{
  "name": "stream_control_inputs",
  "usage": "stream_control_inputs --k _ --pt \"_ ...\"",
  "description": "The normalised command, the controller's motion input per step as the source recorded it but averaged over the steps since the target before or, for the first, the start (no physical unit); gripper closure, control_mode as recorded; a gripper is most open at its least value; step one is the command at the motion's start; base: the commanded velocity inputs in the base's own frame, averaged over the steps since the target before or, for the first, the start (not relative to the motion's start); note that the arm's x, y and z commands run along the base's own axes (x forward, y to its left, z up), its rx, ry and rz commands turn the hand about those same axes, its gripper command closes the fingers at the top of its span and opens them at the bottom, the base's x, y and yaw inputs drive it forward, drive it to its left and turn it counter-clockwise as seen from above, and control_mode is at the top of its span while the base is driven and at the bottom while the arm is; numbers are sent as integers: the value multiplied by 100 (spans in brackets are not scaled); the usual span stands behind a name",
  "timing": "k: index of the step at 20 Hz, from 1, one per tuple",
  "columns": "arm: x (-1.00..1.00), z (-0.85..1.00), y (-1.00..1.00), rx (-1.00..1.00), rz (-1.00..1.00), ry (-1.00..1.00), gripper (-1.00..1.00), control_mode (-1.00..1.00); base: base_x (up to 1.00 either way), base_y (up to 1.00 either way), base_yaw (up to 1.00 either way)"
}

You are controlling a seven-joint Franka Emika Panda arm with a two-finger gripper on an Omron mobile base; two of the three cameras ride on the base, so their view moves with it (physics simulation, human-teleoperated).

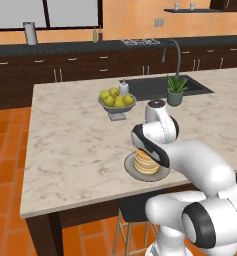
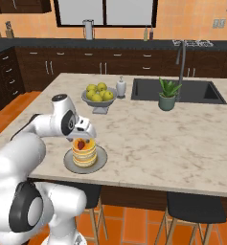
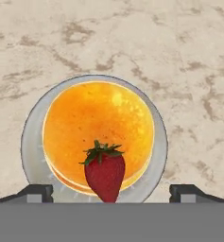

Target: Take the strawberry from the fridge and place it on top of the pancake, located on the dining counter.

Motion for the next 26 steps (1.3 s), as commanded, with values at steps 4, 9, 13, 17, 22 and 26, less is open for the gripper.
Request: stream_control_inputs --k 4,9,13,17,22,26 --pt "-74 91 -21 9 0 -27 -100 -100 0 0 0" --pt "-100 100 -77 47 0 -36 -100 -100 0 0 0" --pt "-44 59 -98 61 1 -13 -100 -100 0 0 0" --pt "-8 31 -86 57 2 -1 -100 -100 0 0 0" --pt "-7 0 -46 21 0 0 -100 -100 0 0 0" --pt "0 -4 0 0 0 6 -100 -100 0 0 0"
